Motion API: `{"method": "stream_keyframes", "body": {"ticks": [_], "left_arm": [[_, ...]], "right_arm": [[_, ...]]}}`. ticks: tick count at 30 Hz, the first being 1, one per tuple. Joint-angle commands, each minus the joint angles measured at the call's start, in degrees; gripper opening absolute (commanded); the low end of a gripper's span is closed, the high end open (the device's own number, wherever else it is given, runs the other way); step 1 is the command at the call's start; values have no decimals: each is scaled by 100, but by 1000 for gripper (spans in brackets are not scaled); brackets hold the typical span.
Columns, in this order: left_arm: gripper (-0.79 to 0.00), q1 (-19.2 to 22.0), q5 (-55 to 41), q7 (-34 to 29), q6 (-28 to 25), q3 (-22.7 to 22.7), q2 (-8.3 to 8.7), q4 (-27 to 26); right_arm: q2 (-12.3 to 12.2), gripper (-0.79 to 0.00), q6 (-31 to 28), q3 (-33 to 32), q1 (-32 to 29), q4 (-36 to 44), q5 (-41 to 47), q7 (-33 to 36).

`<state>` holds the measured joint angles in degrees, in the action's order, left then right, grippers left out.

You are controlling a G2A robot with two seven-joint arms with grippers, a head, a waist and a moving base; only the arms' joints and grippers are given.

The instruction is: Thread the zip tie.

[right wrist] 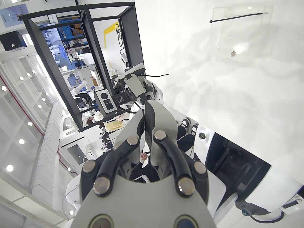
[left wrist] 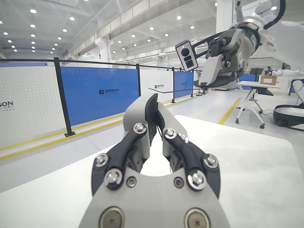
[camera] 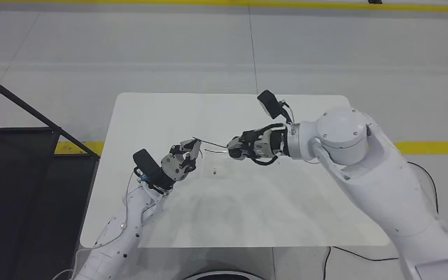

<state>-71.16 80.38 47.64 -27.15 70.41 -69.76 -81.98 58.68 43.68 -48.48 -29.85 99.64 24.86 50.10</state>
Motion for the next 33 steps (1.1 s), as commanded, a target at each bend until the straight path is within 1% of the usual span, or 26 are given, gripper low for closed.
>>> {"method": "stream_keyframes", "body": {"ticks": [1, 4, 17, 20, 22, 28, 33], "left_arm": [[-785, 0, 0, 0, 0, 0, 0, 0], [-785, 0, 0, 0, 0, 0, 0, 0], [-785, -11, -19, -56, 14, -1, -1, -35], [-785, 39, -129, -278, -215, 35, 10, -123], [-785, 95, -205, -326, -378, 82, 21, -101], [-785, 309, -447, -388, -1076, 160, 52, 40], [-785, 412, -457, -369, -1134, 117, 43, 108]], "right_arm": [[-35, -785, 43, -24, -63, 87, -136, 14], [-89, -785, 147, -83, -156, 216, -324, 3], [-89, -785, 147, -83, -156, 216, -324, 3], [-97, -785, -48, -142, -308, 247, -246, -91], [-122, -785, -115, -220, -414, 296, -202, -56], [-205, -785, -227, -432, -720, 487, -150, 54], [-235, -785, -299, -502, -906, 625, -106, 64]]}}
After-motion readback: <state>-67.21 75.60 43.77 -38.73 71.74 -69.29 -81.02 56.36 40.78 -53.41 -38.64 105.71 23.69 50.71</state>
